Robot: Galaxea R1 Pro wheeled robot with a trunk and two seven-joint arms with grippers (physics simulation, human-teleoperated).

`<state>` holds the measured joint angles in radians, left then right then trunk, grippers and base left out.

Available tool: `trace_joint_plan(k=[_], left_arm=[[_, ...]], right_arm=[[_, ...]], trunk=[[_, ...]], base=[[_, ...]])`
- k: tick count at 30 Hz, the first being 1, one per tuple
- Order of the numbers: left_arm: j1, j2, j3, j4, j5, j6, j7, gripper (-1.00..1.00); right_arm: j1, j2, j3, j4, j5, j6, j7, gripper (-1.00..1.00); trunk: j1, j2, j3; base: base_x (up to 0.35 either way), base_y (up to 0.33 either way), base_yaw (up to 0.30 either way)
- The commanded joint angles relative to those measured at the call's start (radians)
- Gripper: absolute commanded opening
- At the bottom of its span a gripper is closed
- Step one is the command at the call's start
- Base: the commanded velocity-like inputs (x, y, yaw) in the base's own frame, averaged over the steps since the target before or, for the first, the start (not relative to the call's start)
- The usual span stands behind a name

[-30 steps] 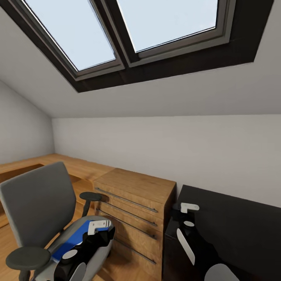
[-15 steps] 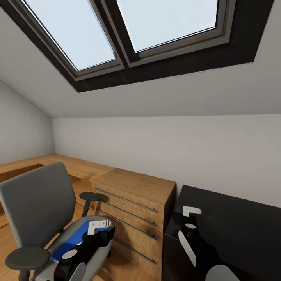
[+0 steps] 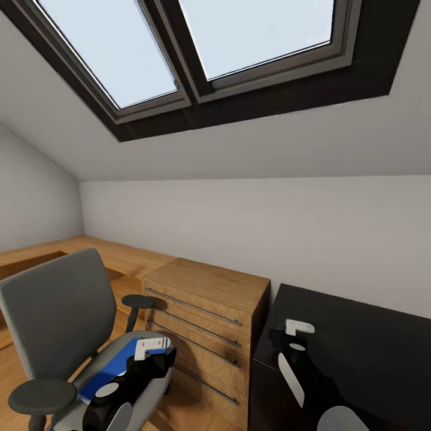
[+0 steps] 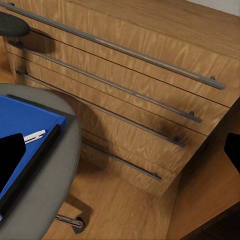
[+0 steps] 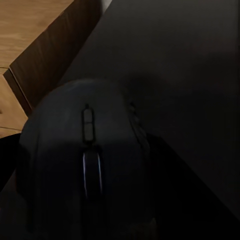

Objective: In the bedroom, organize the workspace by keeping the computer under the desk, ensuring the monitor is on the desk, placing the keyboard on the desk next to the monitor, placing the mouse on the desk next to the keyboard, moving the folder from the swivel chair onto the desk next to the mouse, stacking the notebook on top of the folder with the pen on top of the notebook, and positioning the swivel chair next to the desk.

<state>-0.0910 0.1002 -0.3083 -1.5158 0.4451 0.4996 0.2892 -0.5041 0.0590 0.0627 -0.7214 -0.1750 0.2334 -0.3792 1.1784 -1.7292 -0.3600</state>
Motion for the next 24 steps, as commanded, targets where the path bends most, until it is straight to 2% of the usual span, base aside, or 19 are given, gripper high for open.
trace_joint_plan(k=[1,24], left_arm=[[-0.001,0.001,-0.002,-0.001,0.010,0.002,0.010,1.00],[-0.001,0.001,-0.002,-0.009,0.010,0.005,0.008,1.00]], right_arm=[[-0.001,-0.001,0.003,-0.001,-0.012,0.003,-0.009,-1.00],[-0.001,-0.001,0.000,0.027,-0.012,0.004,-0.008,-1.00]], trunk=[[0.000,-0.001,-0.001],[0.000,-0.001,-0.001]], base=[[0.000,0.000,0.000],[0.000,0.000,0.000]])
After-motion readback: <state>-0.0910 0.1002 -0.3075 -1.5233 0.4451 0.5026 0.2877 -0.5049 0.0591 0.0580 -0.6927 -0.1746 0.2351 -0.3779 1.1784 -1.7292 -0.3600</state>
